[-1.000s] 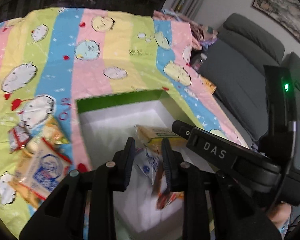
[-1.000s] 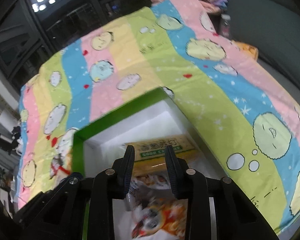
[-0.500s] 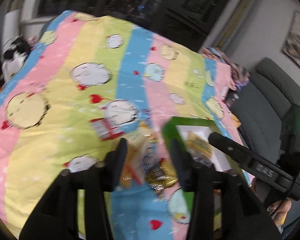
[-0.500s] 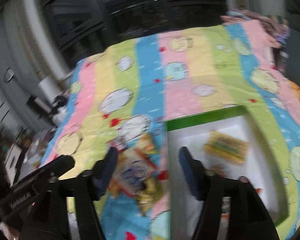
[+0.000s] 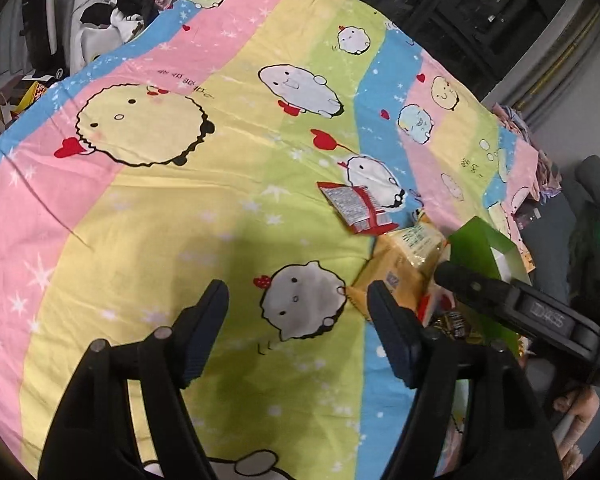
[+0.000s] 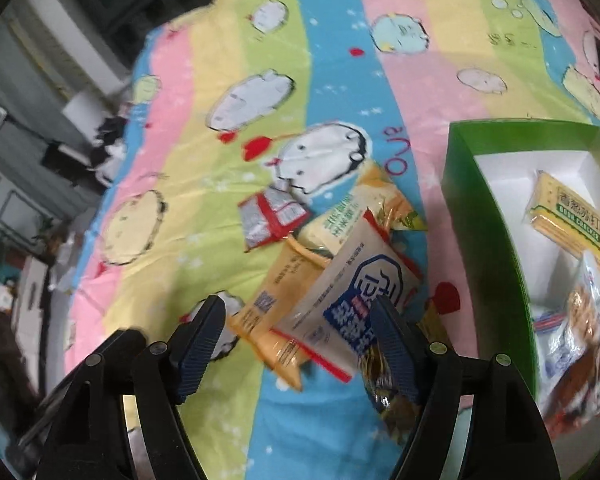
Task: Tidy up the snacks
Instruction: 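Move the right gripper back over the snack pile on the bedspread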
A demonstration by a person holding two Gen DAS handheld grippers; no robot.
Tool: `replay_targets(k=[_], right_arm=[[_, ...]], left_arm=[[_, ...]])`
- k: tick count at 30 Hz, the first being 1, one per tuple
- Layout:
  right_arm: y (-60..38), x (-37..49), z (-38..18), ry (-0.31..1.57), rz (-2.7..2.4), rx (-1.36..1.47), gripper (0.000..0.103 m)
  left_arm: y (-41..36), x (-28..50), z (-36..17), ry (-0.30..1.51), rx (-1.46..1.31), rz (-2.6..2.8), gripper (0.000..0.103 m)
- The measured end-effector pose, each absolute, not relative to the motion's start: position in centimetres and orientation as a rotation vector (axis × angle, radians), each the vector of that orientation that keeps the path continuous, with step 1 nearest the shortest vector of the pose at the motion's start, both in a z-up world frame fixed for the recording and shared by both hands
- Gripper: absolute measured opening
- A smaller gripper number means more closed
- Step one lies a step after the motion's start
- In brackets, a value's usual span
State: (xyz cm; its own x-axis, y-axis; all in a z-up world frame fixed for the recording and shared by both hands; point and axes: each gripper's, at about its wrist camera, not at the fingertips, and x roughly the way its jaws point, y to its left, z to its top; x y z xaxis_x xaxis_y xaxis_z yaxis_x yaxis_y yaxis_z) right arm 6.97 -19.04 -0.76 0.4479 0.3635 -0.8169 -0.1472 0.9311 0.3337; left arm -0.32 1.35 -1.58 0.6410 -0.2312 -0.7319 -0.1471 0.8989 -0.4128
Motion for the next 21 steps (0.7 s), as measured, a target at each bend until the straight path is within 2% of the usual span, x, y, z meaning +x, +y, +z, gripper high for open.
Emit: replay_targets(k=[2,5,7,8,9,10,15,18,21], right_arm=[[-18.4,7.7,-1.3,1.055,0.257,0.177,0.075],[-17.9,8.1,-2.3,1.065,0.176,0.105,0.064],[-18.0,8.3,-3.0,1.074,0.158,0.092,0.063],[-18.2,8.2,-2.8,1.056,0.157,0.087,0.055],[-18.4,8.2,-2.6,1.049,0.153,0.081,0.043],[-18.7,8.2,-2.3,1.036,0.156,0.088,0.038],[-20.1,7.8,-1.9,1.024,0.196,0.149,0.030],[-20.6,7.3,-1.0,1.003,0.203,0.165,0.018],[-21.0,6.9,-0.2,0.983,0.249,0.197,0.016]], left_arm=[[1.2,-0.3,-1.7,0.885,-0.440,-0.044,0.072],[1.1,-0.4,-2.1,0.895,-0.424,-0.042,0.072],[1.2,-0.4,-2.4,0.904,-0.435,-0.051,0.072],[1.1,-0.2,-2.5,0.908,-0.437,-0.052,0.072],[1.1,-0.2,-2.5,0.913,-0.436,-0.055,0.072],[1.1,-0.2,-2.5,0.912,-0.437,-0.055,0.072],[1.7,-0.6,-2.2,0.904,-0.458,-0.047,0.072],[2.2,-0.8,-1.9,0.896,-0.473,-0.039,0.072],[3.0,-1.1,-1.5,0.882,-0.490,-0.029,0.072]])
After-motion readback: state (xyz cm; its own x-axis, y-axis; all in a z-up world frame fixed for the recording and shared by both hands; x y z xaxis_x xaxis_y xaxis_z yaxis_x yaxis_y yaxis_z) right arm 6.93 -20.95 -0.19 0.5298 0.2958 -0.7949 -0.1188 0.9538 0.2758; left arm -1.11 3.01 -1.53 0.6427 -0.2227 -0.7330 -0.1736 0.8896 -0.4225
